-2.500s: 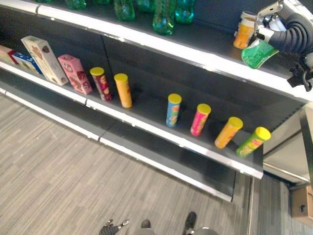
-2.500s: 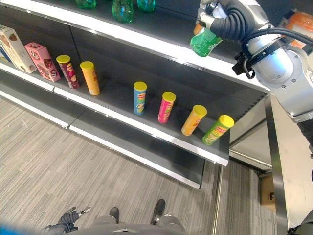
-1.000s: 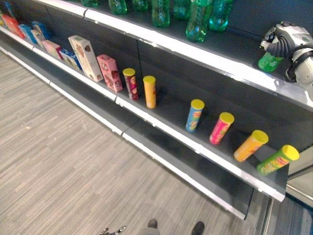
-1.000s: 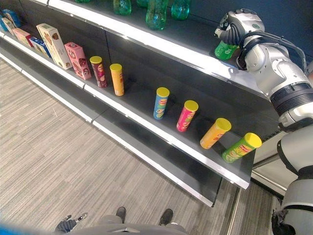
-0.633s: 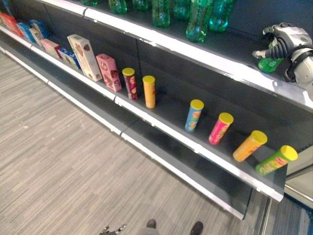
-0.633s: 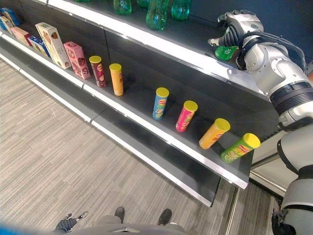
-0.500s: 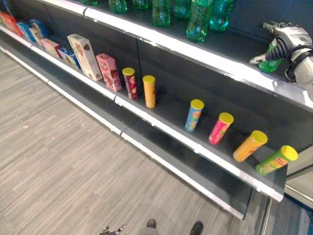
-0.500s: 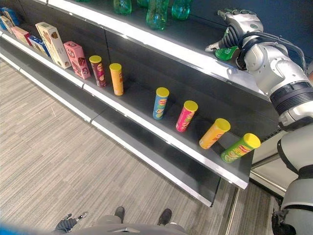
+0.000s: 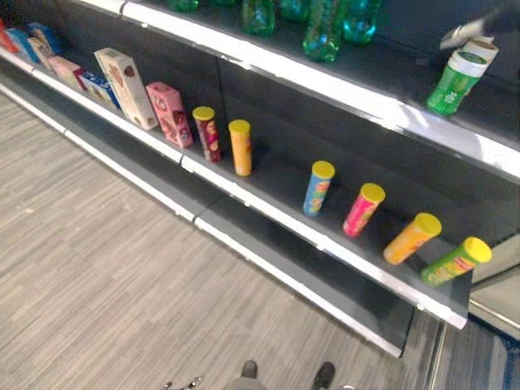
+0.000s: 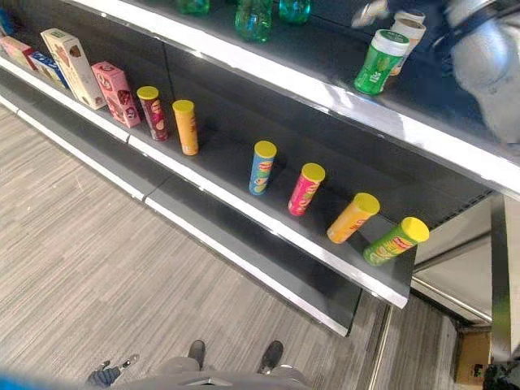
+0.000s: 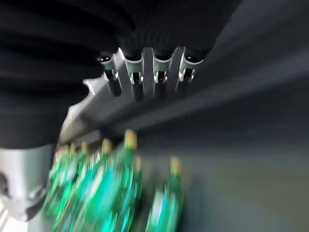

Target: Put the goods on the table back onto the shelves and tidy them up.

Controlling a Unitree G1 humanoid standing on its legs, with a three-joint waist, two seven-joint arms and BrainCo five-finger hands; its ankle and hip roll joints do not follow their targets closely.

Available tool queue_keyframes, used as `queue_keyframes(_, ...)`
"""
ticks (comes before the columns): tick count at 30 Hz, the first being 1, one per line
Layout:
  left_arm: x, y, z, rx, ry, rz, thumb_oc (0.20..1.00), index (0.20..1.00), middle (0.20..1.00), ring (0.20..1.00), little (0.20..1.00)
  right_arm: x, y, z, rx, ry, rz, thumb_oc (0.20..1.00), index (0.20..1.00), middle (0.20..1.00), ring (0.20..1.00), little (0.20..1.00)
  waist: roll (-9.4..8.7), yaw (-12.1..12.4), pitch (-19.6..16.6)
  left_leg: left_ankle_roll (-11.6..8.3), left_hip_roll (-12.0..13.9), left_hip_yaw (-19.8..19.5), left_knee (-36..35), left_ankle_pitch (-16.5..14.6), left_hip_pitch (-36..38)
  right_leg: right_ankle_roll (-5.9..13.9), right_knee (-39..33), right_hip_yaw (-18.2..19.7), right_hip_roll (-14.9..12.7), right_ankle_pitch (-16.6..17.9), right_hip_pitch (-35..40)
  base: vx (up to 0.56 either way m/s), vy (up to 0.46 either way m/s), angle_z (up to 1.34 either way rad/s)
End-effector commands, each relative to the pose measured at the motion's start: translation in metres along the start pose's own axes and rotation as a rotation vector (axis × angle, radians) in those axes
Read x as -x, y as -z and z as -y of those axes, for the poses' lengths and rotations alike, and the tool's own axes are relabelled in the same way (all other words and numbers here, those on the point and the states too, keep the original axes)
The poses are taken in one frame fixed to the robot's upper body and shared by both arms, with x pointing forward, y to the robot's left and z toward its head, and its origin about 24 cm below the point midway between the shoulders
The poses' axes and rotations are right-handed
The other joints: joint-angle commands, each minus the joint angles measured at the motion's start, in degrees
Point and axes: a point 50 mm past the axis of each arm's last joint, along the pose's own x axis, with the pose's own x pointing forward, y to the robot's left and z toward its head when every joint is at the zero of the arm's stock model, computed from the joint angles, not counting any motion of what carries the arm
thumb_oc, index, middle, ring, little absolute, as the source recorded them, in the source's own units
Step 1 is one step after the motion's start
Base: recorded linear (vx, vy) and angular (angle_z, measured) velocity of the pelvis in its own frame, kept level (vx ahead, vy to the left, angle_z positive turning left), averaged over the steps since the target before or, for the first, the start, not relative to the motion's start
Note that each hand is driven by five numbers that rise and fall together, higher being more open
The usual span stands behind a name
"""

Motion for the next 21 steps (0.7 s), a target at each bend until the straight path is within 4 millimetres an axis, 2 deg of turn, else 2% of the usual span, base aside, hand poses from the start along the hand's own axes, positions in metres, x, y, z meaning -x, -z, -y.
queue_keyframes(1, -0.004, -0.014, -0.008, -0.046, -0.033, 0.031, 1.0, 1.0, 1.0, 1.0, 1.0, 0.004, 0.02, 0.023, 0.069, 0.088, -0.072, 1.0, 1.0, 1.0, 1.0, 1.0, -1.2, 0.41, -0.34, -3.95, 2.54, -0.61, 0.04, -3.47, 0.43, 7.21, 1.17, 3.29, -2.29, -7.39, 4.85, -0.01, 0.036, -0.11)
queue_keyframes(4, -0.003, -0.008, -0.003, -0.035, -0.025, 0.009, 1.0, 1.0, 1.0, 1.0, 1.0, 0.019, 0.022, 0.037, 0.01, 0.168, -0.081, 1.0, 1.0, 1.0, 1.0, 1.0, -0.83, -1.55, -0.41, -3.37, 2.37, 0.45, 0.04, -4.13, 1.05, 7.56, 1.27, 4.61, -2.39, -7.01, 4.47, -0.01, 0.058, -0.18)
queue_keyframes(6, -0.003, -0.008, -0.006, -0.047, -0.029, 0.006, 1.0, 1.0, 1.0, 1.0, 1.0, 0.028, 0.024, 0.038, -0.011, 0.183, -0.093, 1.0, 1.0, 1.0, 1.0, 1.0, -1.32, -1.7, -0.51, -3.13, 2.26, 0.88, 0.04, -4.39, 1.35, 7.66, 1.3, 5.31, -2.39, -6.86, 4.27, -0.01, 0.064, -0.16)
queue_keyframes(7, -0.003, -0.005, -0.003, -0.038, -0.018, -0.002, 1.0, 1.0, 1.0, 1.0, 1.0, 0.035, 0.023, 0.039, -0.054, 0.201, -0.093, 1.0, 1.0, 1.0, 1.0, 1.0, -0.85, -3.44, -0.57, -2.71, 2.01, 1.85, 0.04, -4.76, 1.7, 7.96, 1.37, 6.53, -2.61, -6.42, 3.79, -0.03, 0.076, -0.27)
queue_keyframes(8, -0.003, -0.006, -0.004, -0.04, -0.018, -0.002, 1.0, 1.0, 1.0, 1.0, 1.0, 0.042, 0.023, 0.039, -0.072, 0.206, -0.099, 1.0, 1.0, 1.0, 1.0, 1.0, -1.11, -3.89, -0.62, -2.44, 1.84, 2.53, 0.06, -4.99, 1.84, 8.14, 1.36, 7.33, -2.71, -6.14, 3.47, -0.03, 0.076, -0.28)
queue_keyframes(9, -0.003, -0.007, -0.006, -0.044, -0.021, 0.001, 1.0, 1.0, 1.0, 1.0, 1.0, 0.044, 0.024, 0.039, -0.072, 0.206, -0.105, 1.0, 1.0, 1.0, 1.0, 1.0, -1.38, -3.58, -0.62, -2.42, 1.84, 2.65, 0.06, -5.01, 1.85, 8.15, 1.37, 7.45, -2.71, -6.11, 3.41, -0.03, 0.06, -0.26)
queue_keyframes(14, -0.005, -0.015, -0.008, -0.077, -0.015, 0.03, 1.0, 1.0, 1.0, 1.0, 1.0, 0.075, 0.025, 0.028, -0.157, 0.173, -0.151, 1.0, 1.0, 1.0, 1.0, 1.0, -2.04, -6.17, -0.25, -1.02, 0.69, 6.65, 0.25, -6.17, 2.86, 9.52, 1.85, 12.67, -3.59, -3.51, 0.23, -0.05, 0.11, -0.49)
queue_keyframes(17, -0.005, -0.021, -0.009, -0.089, -0.011, 0.053, 1.0, 1.0, 1.0, 1.0, 1.0, 0.083, 0.026, 0.022, -0.176, 0.155, -0.172, 1.0, 1.0, 1.0, 1.0, 1.0, -2.17, -6.51, 0.35, -0.18, -0.06, 8.05, 0.31, -6.65, 3.31, 10.17, 2.52, 15.08, -4.0, -2.52, -1.34, -0.07, 0.119, -0.71)
queue_keyframes(18, -0.005, -0.025, -0.008, -0.089, -0.003, 0.076, 1.0, 1.0, 1.0, 1.0, 1.0, 0.086, 0.027, 0.019, -0.18, 0.142, -0.183, 1.0, 1.0, 1.0, 1.0, 1.0, -2.11, -6.96, 0.69, 0.24, -0.5, 8.52, 0.3, -6.91, 3.56, 10.49, 2.84, 16.24, -4.17, -1.84, -2.19, -0.12, 0.191, -0.94)
queue_keyframes(19, -0.005, -0.036, -0.007, -0.11, 0.013, 0.122, 1.0, 1.0, 1.0, 1.0, 1.0, 0.094, 0.031, 0.013, -0.176, 0.116, -0.218, 1.0, 1.0, 1.0, 1.0, 1.0, -1.98, -8.45, 1.68, 1.1, -1.41, 9.86, 0.34, -7.22, 4.07, 10.98, 3.46, 18.94, -4.36, -0.36, -3.98, -0.12, 0.19, -0.66)
queue_keyframes(21, -0.004, -0.039, -0.008, -0.117, 0.019, 0.134, 1.0, 1.0, 1.0, 1.0, 1.0, 0.097, 0.032, 0.012, -0.173, 0.106, -0.227, 1.0, 1.0, 1.0, 1.0, 1.0, -2.04, -8.62, 2.06, 1.34, -1.6, 10.45, 0.33, -7.27, 4.29, 10.98, 3.91, 19.99, -4.29, 0.06, -4.69, -0.09, 0.119, -0.47)
